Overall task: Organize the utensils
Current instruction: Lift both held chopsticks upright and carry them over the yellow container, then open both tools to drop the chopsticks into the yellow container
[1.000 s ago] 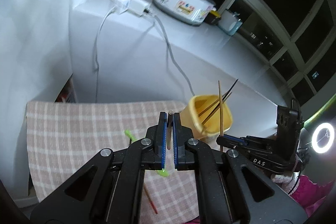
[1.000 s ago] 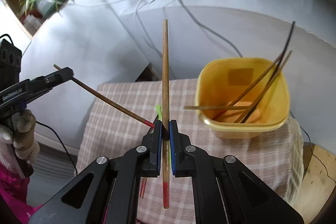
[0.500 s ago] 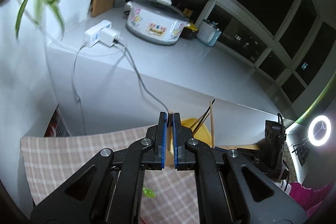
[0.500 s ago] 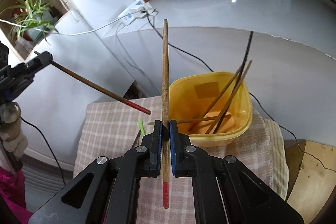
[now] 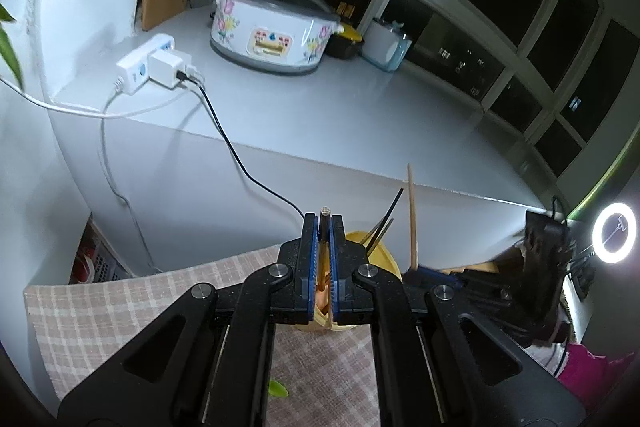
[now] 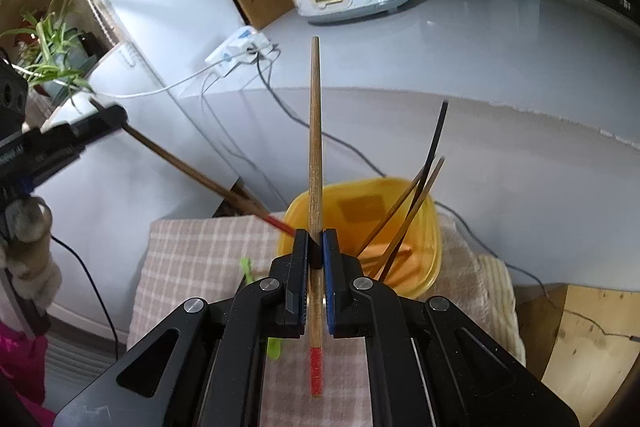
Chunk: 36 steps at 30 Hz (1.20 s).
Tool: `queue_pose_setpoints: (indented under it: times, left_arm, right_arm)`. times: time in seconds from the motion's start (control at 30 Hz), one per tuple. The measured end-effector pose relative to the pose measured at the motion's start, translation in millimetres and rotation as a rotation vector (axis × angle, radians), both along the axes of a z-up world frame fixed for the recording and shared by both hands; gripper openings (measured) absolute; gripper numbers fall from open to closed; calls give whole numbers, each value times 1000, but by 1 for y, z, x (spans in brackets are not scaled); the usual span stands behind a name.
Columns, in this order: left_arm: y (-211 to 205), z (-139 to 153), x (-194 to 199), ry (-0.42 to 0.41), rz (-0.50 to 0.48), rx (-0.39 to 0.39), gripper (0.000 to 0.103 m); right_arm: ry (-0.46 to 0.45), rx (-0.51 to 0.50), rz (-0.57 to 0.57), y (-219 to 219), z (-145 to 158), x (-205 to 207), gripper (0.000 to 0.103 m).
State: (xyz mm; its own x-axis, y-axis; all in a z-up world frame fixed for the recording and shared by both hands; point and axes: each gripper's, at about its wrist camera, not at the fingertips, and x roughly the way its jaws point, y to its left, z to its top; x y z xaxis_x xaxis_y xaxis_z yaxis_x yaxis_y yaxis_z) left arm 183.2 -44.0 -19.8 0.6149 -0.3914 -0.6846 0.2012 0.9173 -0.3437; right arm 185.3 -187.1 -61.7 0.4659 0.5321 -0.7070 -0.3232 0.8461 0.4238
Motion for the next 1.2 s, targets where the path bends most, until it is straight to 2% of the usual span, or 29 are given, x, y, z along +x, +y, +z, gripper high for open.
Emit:
queue_pose_setpoints:
  times: [0.27,0.67,1.2]
  left_arm:
    - [-6,-20,9,50,2,8,3]
    - [-9,-31,11,88,12,-1,3]
    - [-12,-44,15,124,10,-5,3]
  right_arm:
    - [-41,-27,-27,1,-2,26,6]
    - [-62,-91,-74,4,-20,63,6]
    - [-90,-117,-70,11,-33,72,6]
